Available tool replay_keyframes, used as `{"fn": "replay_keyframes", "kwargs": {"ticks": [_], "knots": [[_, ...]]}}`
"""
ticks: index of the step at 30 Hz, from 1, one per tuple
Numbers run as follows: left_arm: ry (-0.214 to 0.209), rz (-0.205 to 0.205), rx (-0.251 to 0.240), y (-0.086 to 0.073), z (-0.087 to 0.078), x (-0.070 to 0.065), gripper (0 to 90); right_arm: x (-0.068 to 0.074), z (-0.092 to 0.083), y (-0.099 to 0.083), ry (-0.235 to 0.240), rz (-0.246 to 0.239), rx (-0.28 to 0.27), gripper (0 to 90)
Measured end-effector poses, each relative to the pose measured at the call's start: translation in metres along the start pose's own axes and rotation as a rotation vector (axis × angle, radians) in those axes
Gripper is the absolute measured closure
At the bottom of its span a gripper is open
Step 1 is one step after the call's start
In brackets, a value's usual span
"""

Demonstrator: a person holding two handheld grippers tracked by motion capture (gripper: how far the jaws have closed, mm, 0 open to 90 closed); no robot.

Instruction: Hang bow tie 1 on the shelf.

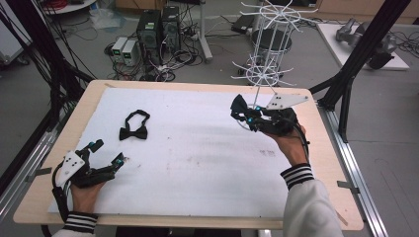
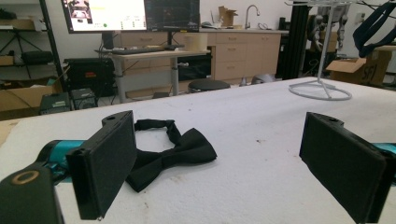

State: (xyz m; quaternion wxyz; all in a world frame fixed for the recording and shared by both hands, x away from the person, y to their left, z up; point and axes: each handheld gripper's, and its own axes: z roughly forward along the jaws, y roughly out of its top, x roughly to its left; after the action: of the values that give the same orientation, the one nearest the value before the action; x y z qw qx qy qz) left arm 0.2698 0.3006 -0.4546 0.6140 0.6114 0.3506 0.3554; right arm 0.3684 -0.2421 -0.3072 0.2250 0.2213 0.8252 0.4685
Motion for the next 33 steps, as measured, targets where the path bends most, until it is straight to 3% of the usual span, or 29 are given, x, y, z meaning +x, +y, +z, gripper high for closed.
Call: {"fn": "replay_keyframes", "kwargs": {"ticks": [22,26,33], "knots": [[-0.001,-0.003,-0.001,0.0,0.0,0.0,11.4,-0.017,-0.044,-0.001,-0.118,0.053,-0.093,74.3],[0.0,-0.004,-0.002,0.0,0.0,0.0,11.4,-0.023,-0.053,0.001,-0.15,0.043,-0.118,74.3],[-0.001,0.0,0.002,0.0,0.0,0.0,11.4,-0.029,-0.066,0.002,-0.189,0.073,-0.142,74.3]]}}
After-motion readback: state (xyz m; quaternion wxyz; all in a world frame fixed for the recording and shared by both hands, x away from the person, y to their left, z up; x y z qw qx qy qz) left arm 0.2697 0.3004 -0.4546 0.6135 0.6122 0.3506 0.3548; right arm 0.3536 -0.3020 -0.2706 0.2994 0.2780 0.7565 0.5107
